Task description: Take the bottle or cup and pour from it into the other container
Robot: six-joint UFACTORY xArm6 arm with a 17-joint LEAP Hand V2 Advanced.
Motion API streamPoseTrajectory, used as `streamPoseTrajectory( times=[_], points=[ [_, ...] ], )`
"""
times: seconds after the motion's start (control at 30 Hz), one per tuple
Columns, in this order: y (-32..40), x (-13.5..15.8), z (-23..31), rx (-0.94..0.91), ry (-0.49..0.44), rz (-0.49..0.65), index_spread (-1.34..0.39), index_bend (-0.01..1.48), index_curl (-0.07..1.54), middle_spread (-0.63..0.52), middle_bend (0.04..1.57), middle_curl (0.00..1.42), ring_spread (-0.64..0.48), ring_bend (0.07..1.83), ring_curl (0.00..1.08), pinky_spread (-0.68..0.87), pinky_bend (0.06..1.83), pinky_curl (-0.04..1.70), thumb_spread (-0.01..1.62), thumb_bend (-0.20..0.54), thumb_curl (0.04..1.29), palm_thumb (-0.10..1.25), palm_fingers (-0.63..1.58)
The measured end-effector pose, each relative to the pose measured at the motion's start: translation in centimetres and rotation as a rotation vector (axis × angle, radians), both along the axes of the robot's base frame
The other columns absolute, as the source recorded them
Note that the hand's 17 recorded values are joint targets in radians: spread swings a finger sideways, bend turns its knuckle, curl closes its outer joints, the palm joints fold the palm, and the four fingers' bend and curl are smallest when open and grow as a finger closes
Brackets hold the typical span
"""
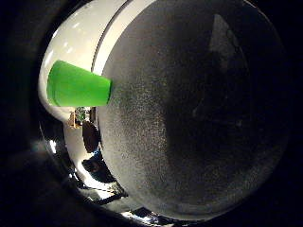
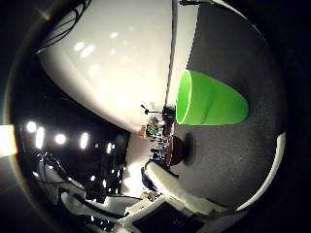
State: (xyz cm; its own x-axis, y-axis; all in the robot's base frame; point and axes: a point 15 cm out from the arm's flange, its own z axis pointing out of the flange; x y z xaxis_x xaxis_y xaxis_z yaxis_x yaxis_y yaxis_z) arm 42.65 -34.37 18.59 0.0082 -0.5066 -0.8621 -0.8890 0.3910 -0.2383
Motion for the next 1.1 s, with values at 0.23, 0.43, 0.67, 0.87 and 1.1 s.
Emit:
streamPoseTrajectory(
  times=[0.23, 0.43, 0.67, 0.87, 1.1],
  points=[
    [1.7, 1.4, -0.1, -0.003, 0.001, 0.038, -0.21, 0.15, 0.24, 0.10, 0.20, 0.34, 0.17, 0.38, 0.26, 0.39, 0.49, 0.31, 0.94, -0.027, 0.30, 0.46, 0.04],
    [3.4, 2.7, -0.1, -0.005, 0.001, 0.075, -0.20, 0.14, 0.24, 0.11, 0.22, 0.34, 0.17, 0.40, 0.26, 0.39, 0.50, 0.31, 0.93, -0.030, 0.30, 0.47, 0.05],
    [6.3, 4.1, -0.3, -0.001, 0.005, 0.140, -0.17, 0.14, 0.24, 0.11, 0.24, 0.34, 0.16, 0.41, 0.26, 0.37, 0.51, 0.30, 0.93, -0.027, 0.30, 0.49, 0.07],
    [7.7, 4.3, -0.8, 0.015, 0.017, 0.166, -0.14, 0.15, 0.25, 0.12, 0.26, 0.34, 0.15, 0.43, 0.26, 0.36, 0.50, 0.29, 0.94, -0.023, 0.31, 0.53, 0.12],
    [8.9, 4.6, -1.1, 0.024, 0.029, 0.187, -0.13, 0.15, 0.26, 0.06, 0.39, 0.38, 0.06, 0.57, 0.28, 0.26, 0.45, 0.27, 0.95, -0.021, 0.32, 0.60, 0.34]
  ],
)
